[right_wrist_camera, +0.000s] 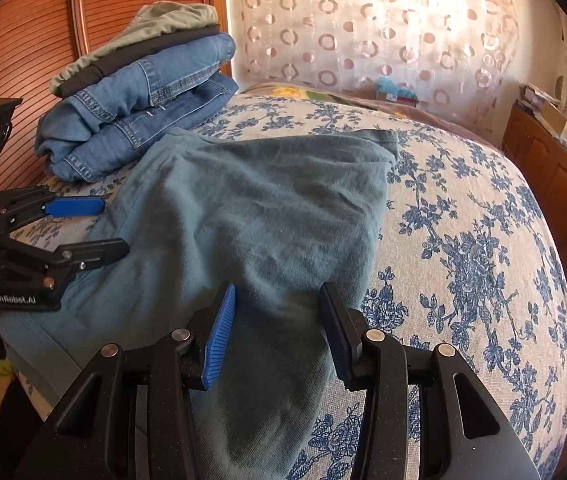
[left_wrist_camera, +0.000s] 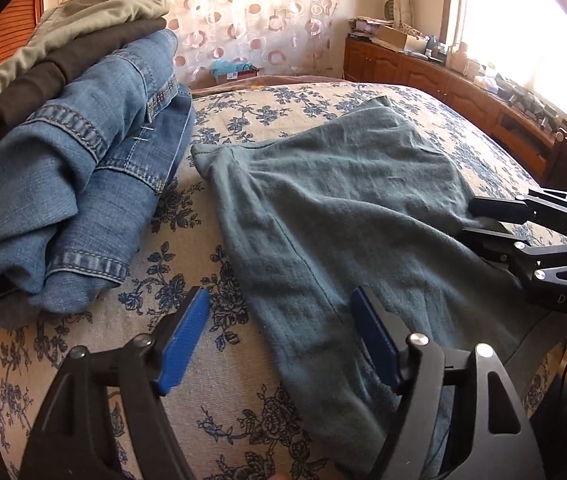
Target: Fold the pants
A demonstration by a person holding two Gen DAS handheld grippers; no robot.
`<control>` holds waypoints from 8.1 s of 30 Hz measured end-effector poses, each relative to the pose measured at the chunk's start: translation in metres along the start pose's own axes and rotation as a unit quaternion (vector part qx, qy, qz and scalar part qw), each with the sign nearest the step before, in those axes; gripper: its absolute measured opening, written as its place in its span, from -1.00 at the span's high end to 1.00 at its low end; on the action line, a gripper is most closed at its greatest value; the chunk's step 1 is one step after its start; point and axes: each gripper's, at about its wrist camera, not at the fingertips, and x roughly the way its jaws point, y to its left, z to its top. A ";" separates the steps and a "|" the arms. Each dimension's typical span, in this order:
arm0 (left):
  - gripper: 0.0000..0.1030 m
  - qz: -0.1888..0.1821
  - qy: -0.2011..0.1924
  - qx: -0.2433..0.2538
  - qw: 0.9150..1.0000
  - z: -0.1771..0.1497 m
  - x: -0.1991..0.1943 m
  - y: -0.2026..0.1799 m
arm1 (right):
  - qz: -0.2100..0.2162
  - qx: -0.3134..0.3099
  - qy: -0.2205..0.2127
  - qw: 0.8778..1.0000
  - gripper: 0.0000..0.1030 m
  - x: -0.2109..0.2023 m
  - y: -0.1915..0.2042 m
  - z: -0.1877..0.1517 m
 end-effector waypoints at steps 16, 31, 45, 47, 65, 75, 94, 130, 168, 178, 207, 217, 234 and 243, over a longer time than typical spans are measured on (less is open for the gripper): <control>-0.47 -0.009 0.011 -0.021 1.000 -0.014 -0.017 0.004 | 0.013 -0.013 0.002 1.000 -0.40 -0.030 0.004 -0.019; -0.34 -0.024 -0.013 -0.058 0.998 -0.055 -0.066 0.000 | 0.007 0.005 -0.010 1.000 -0.28 -0.069 0.014 -0.053; 0.53 -0.066 -0.010 -0.042 0.997 -0.071 -0.085 -0.020 | 0.009 0.010 -0.003 1.000 -0.27 -0.076 0.013 -0.065; 0.65 -0.069 -0.012 -0.042 0.997 -0.071 -0.088 -0.022 | 0.009 0.011 -0.003 1.000 -0.27 -0.077 0.013 -0.065; 0.82 -0.050 -0.002 -0.040 0.998 -0.076 -0.108 -0.031 | 0.016 0.022 -0.003 1.000 -0.27 -0.075 0.011 -0.066; 0.23 -0.051 0.017 -0.068 0.996 -0.087 -0.089 -0.021 | 0.026 0.022 0.005 0.999 -0.21 -0.070 0.016 -0.072; 0.64 -0.071 0.004 -0.042 0.997 -0.090 -0.090 -0.030 | 0.043 0.022 0.013 0.999 0.49 -0.073 0.022 -0.079; 0.85 -0.057 -0.072 -0.044 0.995 0.025 -0.074 0.011 | 0.064 0.053 -0.072 0.994 0.79 -0.064 -0.017 0.032; 0.17 -0.024 -0.045 -0.034 0.998 0.046 -0.032 0.020 | 0.034 0.062 -0.044 0.997 0.14 -0.014 -0.049 0.045; 0.17 -0.022 -0.009 -0.019 1.000 0.040 -0.009 0.016 | 0.035 0.028 -0.017 0.999 0.11 0.001 -0.042 0.047; -0.30 -0.020 -0.058 -0.032 0.998 0.055 -0.016 0.019 | 0.019 0.056 -0.028 0.998 0.10 0.002 -0.059 0.052; -0.30 -0.030 -0.020 -0.028 0.999 0.017 -0.018 0.016 | 0.037 0.050 0.003 0.998 0.10 -0.006 -0.050 0.018; 0.29 -0.036 0.012 -0.010 0.999 0.003 -0.007 0.016 | 0.052 0.021 0.029 0.998 0.66 0.006 -0.042 0.017; 0.74 -0.035 -0.003 -0.001 0.999 0.002 -0.016 0.019 | 0.043 0.030 -0.001 0.999 0.88 -0.015 -0.056 0.017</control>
